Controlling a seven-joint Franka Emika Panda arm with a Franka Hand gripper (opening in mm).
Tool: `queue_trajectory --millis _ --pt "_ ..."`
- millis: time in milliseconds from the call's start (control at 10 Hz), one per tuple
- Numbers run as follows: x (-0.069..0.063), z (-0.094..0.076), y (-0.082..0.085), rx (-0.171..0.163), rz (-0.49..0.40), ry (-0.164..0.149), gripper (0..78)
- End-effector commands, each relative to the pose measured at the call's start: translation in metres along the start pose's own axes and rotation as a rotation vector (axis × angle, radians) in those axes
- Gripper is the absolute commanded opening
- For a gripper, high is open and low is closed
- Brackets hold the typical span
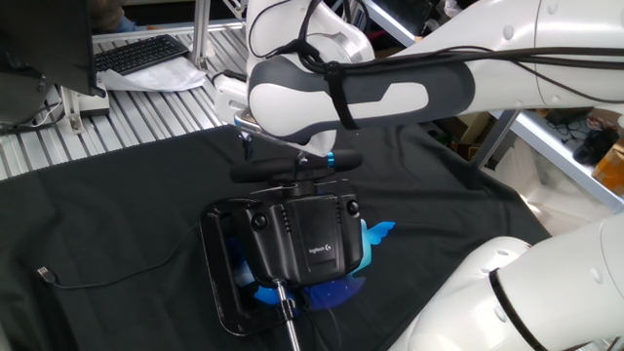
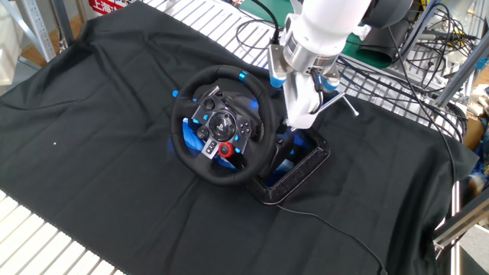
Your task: Rotate the steering wheel 90 degrees counterclockwise
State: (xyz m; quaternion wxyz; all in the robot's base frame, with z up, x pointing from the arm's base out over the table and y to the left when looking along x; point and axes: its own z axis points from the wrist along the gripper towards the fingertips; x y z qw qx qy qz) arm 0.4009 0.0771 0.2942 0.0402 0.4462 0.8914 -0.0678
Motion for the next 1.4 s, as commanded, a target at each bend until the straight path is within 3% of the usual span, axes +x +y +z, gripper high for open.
queue_trajectory --millis 100,500,1300,1400 --pt "-0.0047 0.0008 -0.0019 -0.014 0.188 -0.006 77.5" --pt "-0.0057 0.0003 -0.0025 -0.041 0.32 0.01 77.5" --pt "-0.013 0.0056 -0.0015 -0.062 0.352 -0.007 77.5" --pt "-0.013 0.0056 -0.0015 -0.061 0.354 -0.009 1.1"
